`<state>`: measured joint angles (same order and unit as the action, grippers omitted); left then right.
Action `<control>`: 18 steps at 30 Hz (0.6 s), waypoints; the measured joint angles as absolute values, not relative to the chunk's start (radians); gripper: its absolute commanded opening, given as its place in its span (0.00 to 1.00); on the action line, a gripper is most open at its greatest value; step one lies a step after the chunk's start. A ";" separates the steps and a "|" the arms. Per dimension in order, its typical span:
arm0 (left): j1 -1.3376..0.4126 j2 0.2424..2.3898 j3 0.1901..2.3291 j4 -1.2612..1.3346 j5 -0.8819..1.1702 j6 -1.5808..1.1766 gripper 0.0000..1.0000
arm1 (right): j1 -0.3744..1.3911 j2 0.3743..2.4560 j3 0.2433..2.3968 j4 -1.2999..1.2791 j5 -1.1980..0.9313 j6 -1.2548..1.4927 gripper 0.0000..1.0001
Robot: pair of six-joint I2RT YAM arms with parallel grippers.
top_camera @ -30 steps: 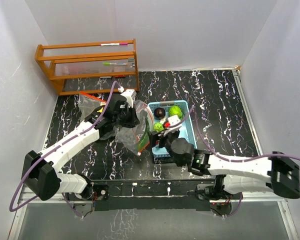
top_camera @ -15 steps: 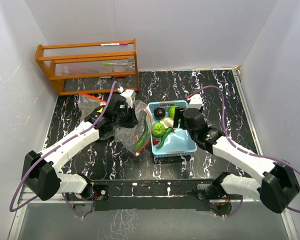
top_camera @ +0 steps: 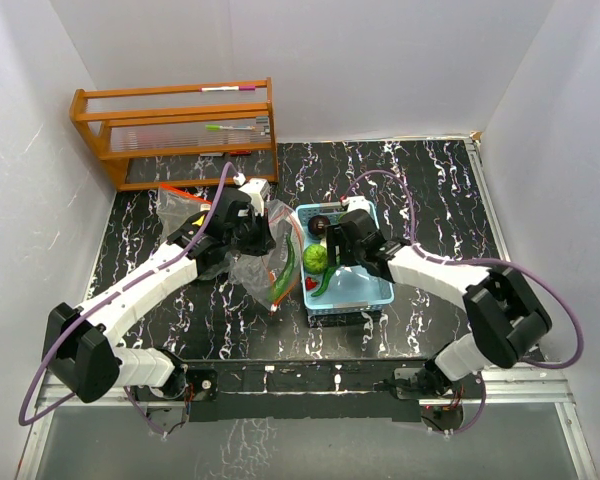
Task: Place the food in the zip-top bag and seal the zipper
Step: Pick up the fake vegetable from the bin.
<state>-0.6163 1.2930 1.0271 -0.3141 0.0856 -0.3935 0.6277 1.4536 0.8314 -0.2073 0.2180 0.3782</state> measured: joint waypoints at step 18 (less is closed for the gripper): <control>-0.616 1.279 1.013 -0.315 0.084 -0.378 0.00 | 0.628 1.688 0.896 -0.188 0.357 0.484 0.38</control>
<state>-0.6163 1.2789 1.0126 -0.3145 0.0845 -0.3779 0.6277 1.6878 0.8955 -0.1879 0.3569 0.4843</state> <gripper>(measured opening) 0.007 0.537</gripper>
